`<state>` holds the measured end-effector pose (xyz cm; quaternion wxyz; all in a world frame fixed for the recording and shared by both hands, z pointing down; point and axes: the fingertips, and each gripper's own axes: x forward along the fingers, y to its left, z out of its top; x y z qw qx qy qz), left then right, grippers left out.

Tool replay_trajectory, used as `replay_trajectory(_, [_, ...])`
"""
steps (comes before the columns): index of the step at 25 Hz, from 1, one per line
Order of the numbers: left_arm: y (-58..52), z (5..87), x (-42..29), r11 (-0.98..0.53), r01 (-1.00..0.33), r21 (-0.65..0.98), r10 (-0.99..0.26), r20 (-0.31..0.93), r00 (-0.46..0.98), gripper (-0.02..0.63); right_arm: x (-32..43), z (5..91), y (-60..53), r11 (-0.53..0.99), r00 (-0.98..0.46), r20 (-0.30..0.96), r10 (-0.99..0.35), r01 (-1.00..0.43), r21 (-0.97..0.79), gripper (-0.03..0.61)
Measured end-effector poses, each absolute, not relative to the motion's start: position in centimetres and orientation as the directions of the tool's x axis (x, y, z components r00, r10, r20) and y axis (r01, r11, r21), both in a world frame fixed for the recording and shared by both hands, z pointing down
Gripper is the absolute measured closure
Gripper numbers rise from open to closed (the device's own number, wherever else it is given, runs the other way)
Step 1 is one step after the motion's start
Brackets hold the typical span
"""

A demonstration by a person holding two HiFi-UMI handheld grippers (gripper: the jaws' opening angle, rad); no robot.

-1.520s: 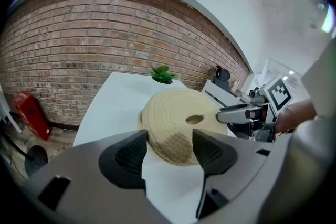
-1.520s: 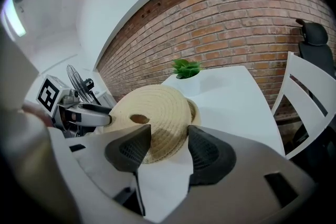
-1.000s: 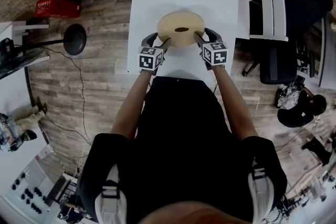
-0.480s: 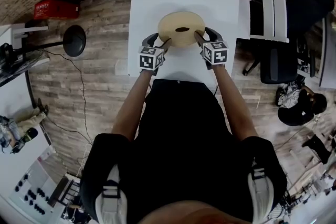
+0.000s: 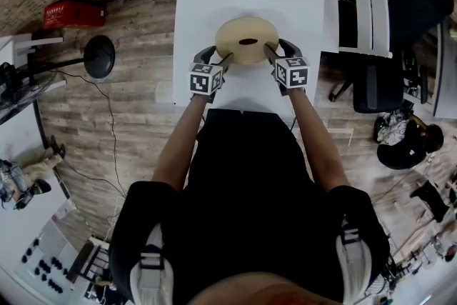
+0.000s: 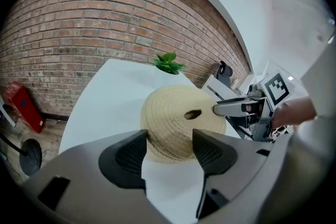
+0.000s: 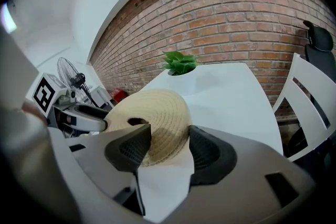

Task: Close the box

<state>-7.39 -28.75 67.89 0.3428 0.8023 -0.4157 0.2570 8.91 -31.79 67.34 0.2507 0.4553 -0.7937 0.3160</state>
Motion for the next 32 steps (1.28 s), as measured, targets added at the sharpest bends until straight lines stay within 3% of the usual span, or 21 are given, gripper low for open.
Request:
replay_trajectory(16, [-28.9,67.9,-7.4,-0.414,-0.84,0.351,-0.502,0.682,0.532,0.331,8.9,67.3,-31.7,0.379,-0.46,0.685,-0.565,-0.882,-0.279,0.357])
replay_trajectory(24, [-29.2,65.6,-7.5,-0.413,-0.855,0.314,-0.572,0.642,0.511,0.333,10.0,65.9,-30.9,0.368,-0.445,0.658,-0.607,-0.892,-0.263,0.375])
replay_trajectory(32, [-26.7,63.8,-4.8,-0.489,-0.826,0.281,-0.572,0.612,0.547,0.341,7.1,63.1,-28.2,0.551,-0.538,0.6,-0.592,-0.814,-0.185,0.402])
